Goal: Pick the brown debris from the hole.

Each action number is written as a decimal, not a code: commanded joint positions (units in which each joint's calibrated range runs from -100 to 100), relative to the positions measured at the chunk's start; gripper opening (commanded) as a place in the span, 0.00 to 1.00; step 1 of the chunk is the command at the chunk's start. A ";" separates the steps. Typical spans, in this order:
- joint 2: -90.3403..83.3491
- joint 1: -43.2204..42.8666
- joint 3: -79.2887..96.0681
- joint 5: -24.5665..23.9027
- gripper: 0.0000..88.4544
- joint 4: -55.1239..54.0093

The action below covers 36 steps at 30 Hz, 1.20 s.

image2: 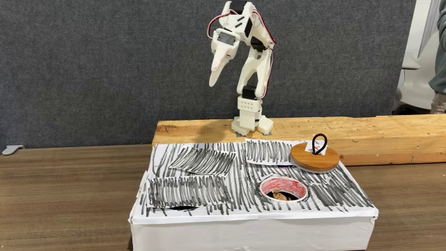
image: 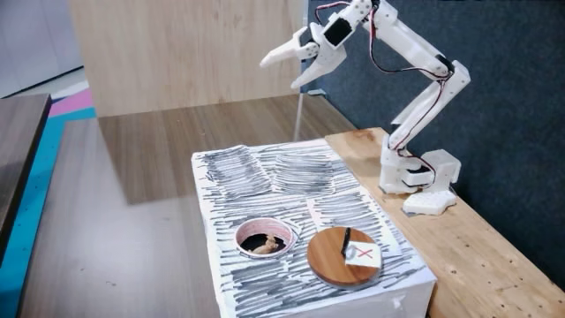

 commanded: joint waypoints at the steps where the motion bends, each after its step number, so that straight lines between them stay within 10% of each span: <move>1: 18.75 -17.16 -0.13 -0.25 0.13 -0.34; 21: 18.75 -17.45 -0.13 -0.25 0.13 -0.42; 36: 21.01 -17.45 -0.22 -1.34 0.38 -6.63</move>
